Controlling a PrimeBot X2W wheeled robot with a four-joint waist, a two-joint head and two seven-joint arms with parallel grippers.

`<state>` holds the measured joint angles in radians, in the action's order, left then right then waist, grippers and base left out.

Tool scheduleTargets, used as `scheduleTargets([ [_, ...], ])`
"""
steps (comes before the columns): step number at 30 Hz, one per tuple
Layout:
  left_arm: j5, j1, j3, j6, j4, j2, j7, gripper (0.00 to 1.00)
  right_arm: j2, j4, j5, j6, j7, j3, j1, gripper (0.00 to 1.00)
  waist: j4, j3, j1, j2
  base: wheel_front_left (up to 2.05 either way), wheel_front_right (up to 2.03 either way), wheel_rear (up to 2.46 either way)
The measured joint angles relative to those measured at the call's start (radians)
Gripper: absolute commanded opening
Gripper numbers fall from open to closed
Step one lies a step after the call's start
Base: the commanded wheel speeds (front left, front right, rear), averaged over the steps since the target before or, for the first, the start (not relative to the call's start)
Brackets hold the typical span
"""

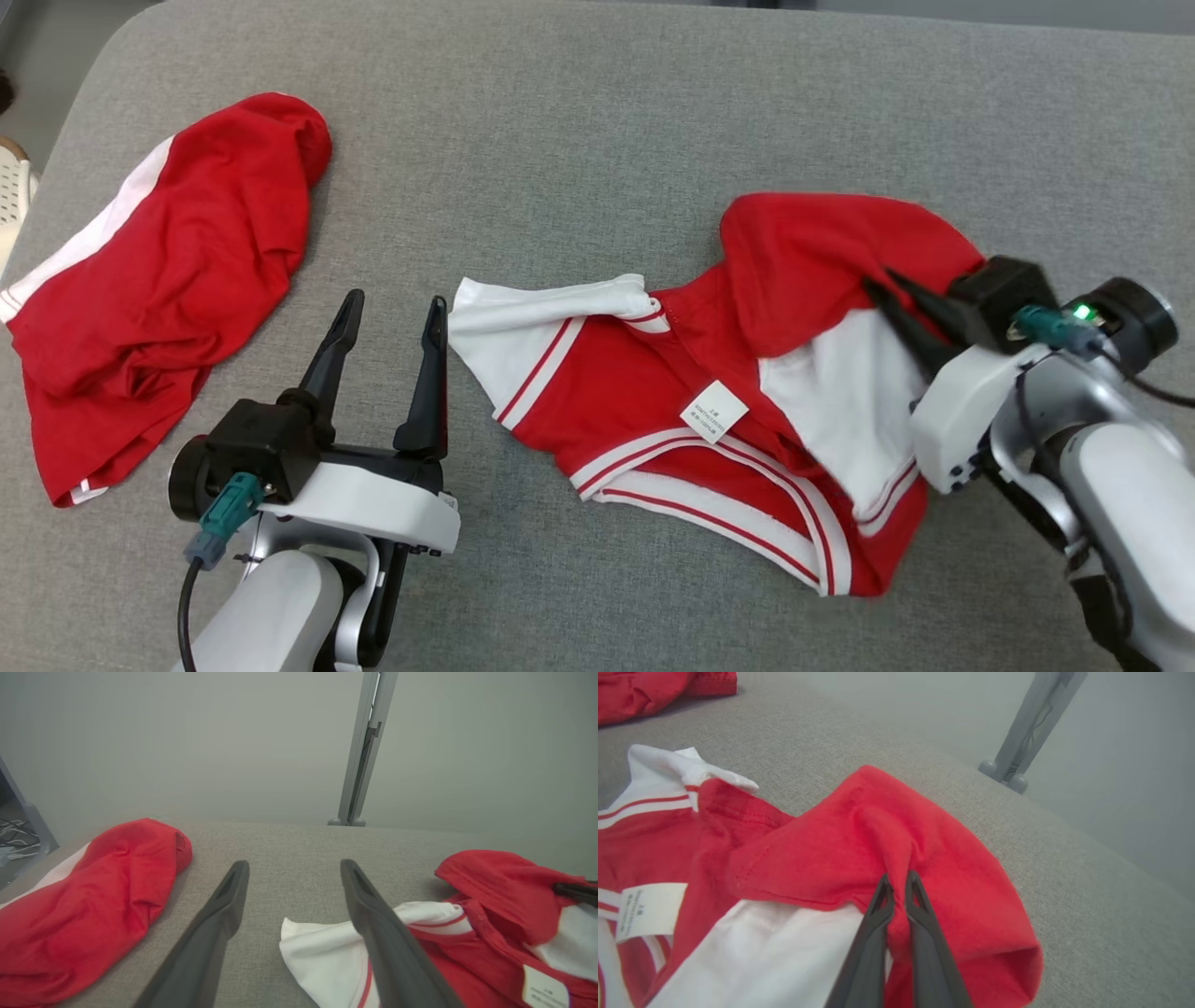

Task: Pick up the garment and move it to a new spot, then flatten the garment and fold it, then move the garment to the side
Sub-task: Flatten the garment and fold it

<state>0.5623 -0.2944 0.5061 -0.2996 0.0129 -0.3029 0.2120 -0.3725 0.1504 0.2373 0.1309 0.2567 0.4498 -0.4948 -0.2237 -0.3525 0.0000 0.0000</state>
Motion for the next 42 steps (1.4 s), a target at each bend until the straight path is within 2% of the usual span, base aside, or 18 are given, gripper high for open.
scheduleTargets([
  [5, 0.0, -0.001, -0.001, 0.002, 0.009, 0.0, 0.004, 1.0, 0.049, -0.015, 0.025, 0.0, -0.038, -0.122, -0.001, 0.0, 0.013, 0.003, 0.0, 0.0, 0.0, 0.0, 0.0],
  [13, 0.0, -0.002, 0.002, 0.003, 0.015, -0.005, 0.002, 1.0, 0.197, 0.017, 0.214, 0.0, -0.104, -0.445, 0.081, 0.0, 0.037, 0.015, 0.0, 0.0, 0.0, 0.0, 0.0],
  [16, 0.0, -0.002, 0.003, 0.003, 0.012, -0.012, -0.002, 1.0, 0.24, 0.059, 0.289, 0.0, -0.136, -0.535, 0.111, 0.0, 0.05, 0.015, 0.0, 0.0, 0.0, 0.0, 0.0],
  [20, 0.0, -0.004, 0.006, 0.002, 0.006, -0.026, -0.012, 1.0, 0.281, 0.121, 0.413, 0.0, -0.185, -0.597, 0.136, 0.0, 0.068, 0.014, 0.0, 0.0, 0.0, 0.0, 0.0],
  [21, -0.001, -0.005, 0.006, 0.002, 0.005, -0.028, -0.018, 1.0, 0.288, 0.141, 0.447, 0.0, -0.196, -0.607, 0.139, 0.06, 0.073, 0.014, 0.0, 0.0, 0.0, 0.0, 0.0],
  [22, -0.002, -0.007, 0.006, 0.0, 0.003, -0.029, -0.019, 1.0, 0.295, 0.16, 0.48, 0.0, -0.209, -0.619, 0.141, 0.45, 0.078, 0.015, 0.0, 0.0, 0.0, 0.0, 0.0],
  [23, -0.002, -0.007, 0.007, -0.001, 0.001, -0.03, -0.022, 1.0, 0.303, 0.178, 0.519, 0.0, -0.223, -0.632, 0.142, 1.0, 0.083, 0.016, 0.0, 0.0, 0.0, 0.0, 0.0],
  [27, -0.007, -0.008, 0.008, -0.004, -0.006, -0.038, -0.033, 1.0, 0.31, 0.256, 0.623, -0.001, -0.296, -0.682, 0.15, 1.0, 0.101, 0.021, 0.0, 0.0, 0.0, 0.0, 0.0],
  [32, -0.007, -0.007, 0.001, -0.02, -0.021, -0.058, -0.042, 1.0, 0.309, 0.305, 0.669, -0.001, -0.439, -0.738, 0.168, 1.0, 0.122, 0.038, 0.0, 0.0, 0.0, 0.0, 0.0],
  [36, -0.007, 0.003, -0.014, -0.038, -0.039, -0.075, -0.047, 1.0, 0.29, 0.244, 0.617, -0.001, -0.495, -0.742, 0.202, 1.0, 0.143, 0.054, 0.0, 0.0, 0.0, 0.0, 0.0],
  [42, -0.007, 0.027, -0.046, -0.074, -0.076, -0.122, -0.066, 1.0, 0.263, 0.079, 0.409, -0.001, -0.501, -0.672, 0.235, 1.0, 0.187, 0.082, 0.0, 0.0, 0.0, 0.0, 0.0],
])
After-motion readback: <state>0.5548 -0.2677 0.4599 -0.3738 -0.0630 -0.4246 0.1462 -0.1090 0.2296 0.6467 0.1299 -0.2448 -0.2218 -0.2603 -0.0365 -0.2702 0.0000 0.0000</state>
